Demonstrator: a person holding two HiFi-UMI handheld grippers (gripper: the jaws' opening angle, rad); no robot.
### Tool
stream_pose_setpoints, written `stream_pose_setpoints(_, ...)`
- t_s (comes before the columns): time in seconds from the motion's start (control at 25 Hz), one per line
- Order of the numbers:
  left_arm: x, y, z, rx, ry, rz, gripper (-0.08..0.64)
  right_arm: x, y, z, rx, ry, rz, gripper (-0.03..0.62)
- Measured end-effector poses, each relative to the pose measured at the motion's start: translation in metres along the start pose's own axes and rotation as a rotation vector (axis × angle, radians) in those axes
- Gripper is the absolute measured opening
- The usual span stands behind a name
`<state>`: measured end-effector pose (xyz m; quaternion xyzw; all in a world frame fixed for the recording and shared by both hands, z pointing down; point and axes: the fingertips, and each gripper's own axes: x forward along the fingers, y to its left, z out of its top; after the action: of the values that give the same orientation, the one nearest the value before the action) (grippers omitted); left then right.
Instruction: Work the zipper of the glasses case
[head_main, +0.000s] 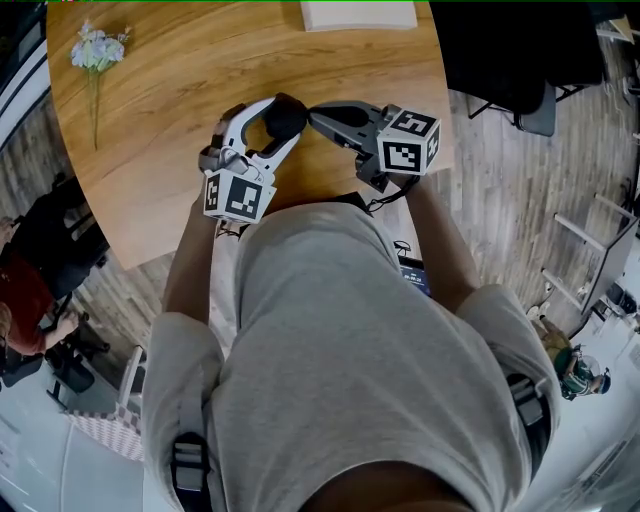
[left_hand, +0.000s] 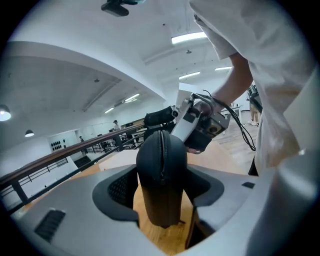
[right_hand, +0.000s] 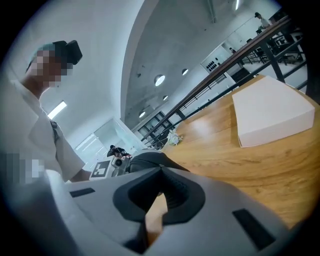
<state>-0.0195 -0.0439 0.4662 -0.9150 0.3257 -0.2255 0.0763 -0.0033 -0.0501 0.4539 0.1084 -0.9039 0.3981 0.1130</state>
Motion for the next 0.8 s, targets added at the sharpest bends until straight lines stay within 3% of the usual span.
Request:
stream_pose_setpoints(0.16, 0.001, 0.0, 0.007, 0.023, 0.008, 0.002, 0.276, -0.002, -0.003, 0.0, -0.004, 0.0, -0.023, 0.026)
stream_pose_setpoints(0.52, 0.006, -0.006, -0.018, -0.038, 0.103, -0.035, 0.264, 0.002, -0.003, -0.009, -0.062, 0.043, -0.059, 0.026)
stream_pose_setpoints(0.8, 0.012, -0.007, -0.025, 0.016, 0.148, -0.038, 0.264, 0.001, 0.004, -0.008, -0.153, 0.091, -0.109, 0.026)
